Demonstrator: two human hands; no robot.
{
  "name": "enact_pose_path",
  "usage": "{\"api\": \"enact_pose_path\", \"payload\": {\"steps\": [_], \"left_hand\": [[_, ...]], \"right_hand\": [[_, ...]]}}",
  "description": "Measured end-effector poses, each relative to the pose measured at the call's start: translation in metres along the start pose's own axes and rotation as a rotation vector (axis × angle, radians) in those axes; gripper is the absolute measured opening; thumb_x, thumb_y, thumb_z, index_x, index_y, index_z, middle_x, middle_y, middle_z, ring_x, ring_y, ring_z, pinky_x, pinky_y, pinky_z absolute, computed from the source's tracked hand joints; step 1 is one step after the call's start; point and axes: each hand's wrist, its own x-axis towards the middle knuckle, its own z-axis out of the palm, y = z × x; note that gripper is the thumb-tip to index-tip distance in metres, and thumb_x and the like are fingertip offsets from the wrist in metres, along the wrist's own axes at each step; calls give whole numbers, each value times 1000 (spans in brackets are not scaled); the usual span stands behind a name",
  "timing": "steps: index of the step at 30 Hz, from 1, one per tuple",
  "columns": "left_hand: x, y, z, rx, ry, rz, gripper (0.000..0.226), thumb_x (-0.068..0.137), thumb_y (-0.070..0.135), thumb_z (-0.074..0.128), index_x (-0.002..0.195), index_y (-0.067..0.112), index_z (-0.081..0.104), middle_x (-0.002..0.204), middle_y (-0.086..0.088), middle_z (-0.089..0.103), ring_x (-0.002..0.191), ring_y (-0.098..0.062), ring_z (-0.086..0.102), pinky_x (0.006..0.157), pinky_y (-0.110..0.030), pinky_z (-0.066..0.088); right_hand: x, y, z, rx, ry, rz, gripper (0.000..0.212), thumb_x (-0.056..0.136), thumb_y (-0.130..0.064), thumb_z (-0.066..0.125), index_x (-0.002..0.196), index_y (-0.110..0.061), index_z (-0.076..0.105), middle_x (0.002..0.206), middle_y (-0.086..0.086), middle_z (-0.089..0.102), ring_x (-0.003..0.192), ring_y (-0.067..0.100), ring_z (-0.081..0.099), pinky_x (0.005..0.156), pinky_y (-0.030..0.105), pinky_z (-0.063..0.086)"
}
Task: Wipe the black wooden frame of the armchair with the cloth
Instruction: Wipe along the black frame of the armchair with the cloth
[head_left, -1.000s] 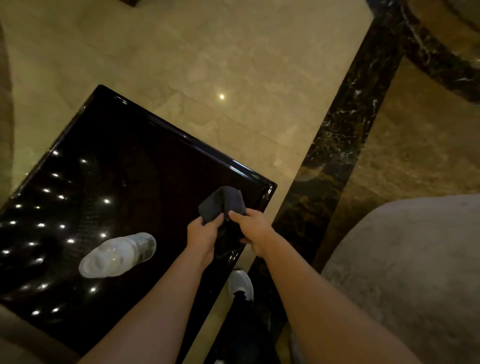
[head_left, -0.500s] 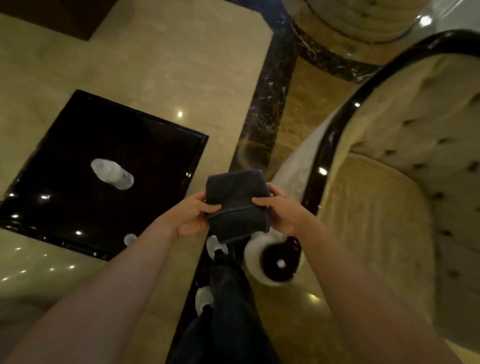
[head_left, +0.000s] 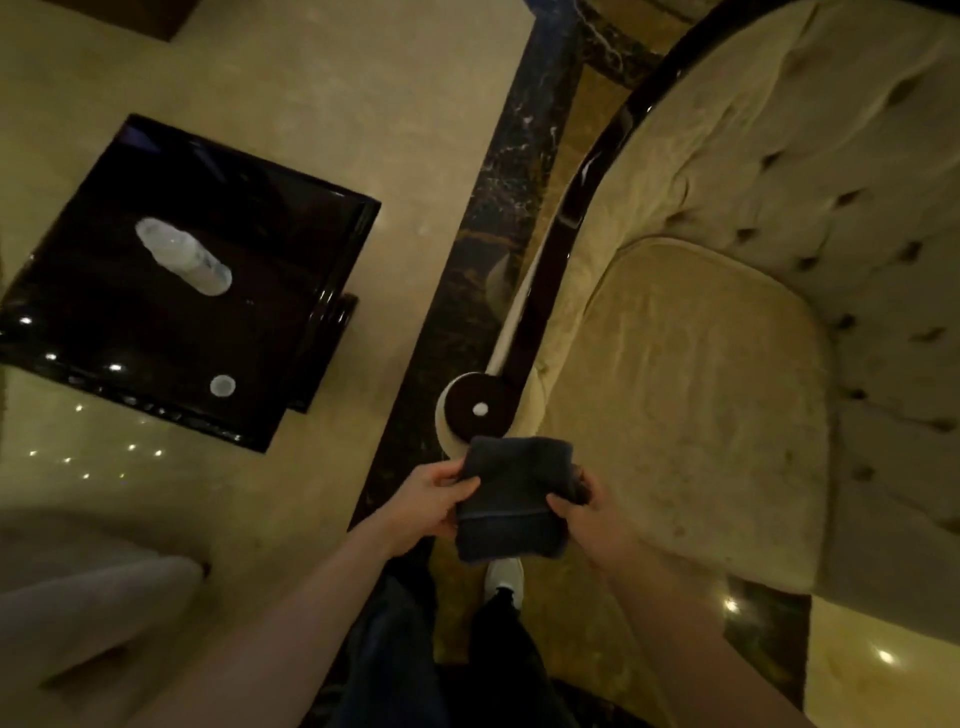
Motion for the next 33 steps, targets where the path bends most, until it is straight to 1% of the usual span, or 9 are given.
{"api": "enact_pose_path", "payload": {"steps": [6,9,15,18,21,23,26,29,33], "left_hand": [[2,35,4,0,345,389,27,89,38,67,110,54,66,111,10,72,102,-12,70,82,-34,60],[12,33,-15,-179,537,294,55,88,28,68,136,47,48,135,1,54,113,-19,61,86,-39,57],[65,-19,-17,374,350,538,92,68,19,87,145,29,38,141,7,52,129,-8,52,105,-39,49],[92,-46,-17,621,404,651,71,86,29,73,148,21,39,148,-1,50,127,-12,54,104,-34,47],[95,-42,-5,-60,399,767,52,108,33,20,133,20,64,130,-6,69,116,-20,67,90,-34,57],[88,-36,3,28,493,835,58,109,22,10,135,28,62,129,5,69,122,-10,62,93,-22,52],[88,-34,6,317,575,782,40,107,15,37,141,24,56,139,1,62,129,-11,56,103,-25,48],[104,-46,0,295,659,419,73,74,-2,81,139,6,51,137,-13,60,111,9,57,99,-17,47],[101,-42,3,387,664,543,48,91,2,65,130,26,52,146,-7,50,120,21,46,102,-6,35]], "right_hand": [[11,-50,13,-105,144,-253,42,91,-18,69,125,-27,46,112,-10,56,116,21,58,79,21,50],[23,-71,38,-611,406,-419,76,85,-37,72,146,-22,30,145,6,43,135,28,43,107,39,42],[101,-70,100,-1301,59,-919,76,99,-62,22,160,-17,11,168,13,4,153,33,-7,122,56,4],[138,-83,117,-1277,176,-916,70,102,-54,23,156,-11,26,163,13,27,152,32,14,124,48,11],[110,-42,126,-1133,305,-886,61,104,-42,28,155,-7,28,163,14,27,153,30,12,124,49,12],[81,-4,114,-1132,272,-898,61,104,-38,32,156,-7,26,164,13,23,153,30,11,122,52,14],[97,-17,97,-1234,187,-935,67,103,-47,29,158,-11,16,166,10,16,154,28,3,124,50,6],[131,-70,123,-1215,246,-884,66,103,-50,25,154,-10,31,158,12,37,149,31,24,123,45,12],[111,-41,117,-1218,228,-954,59,105,-42,27,155,-10,28,162,11,30,152,31,14,124,49,11]]}}
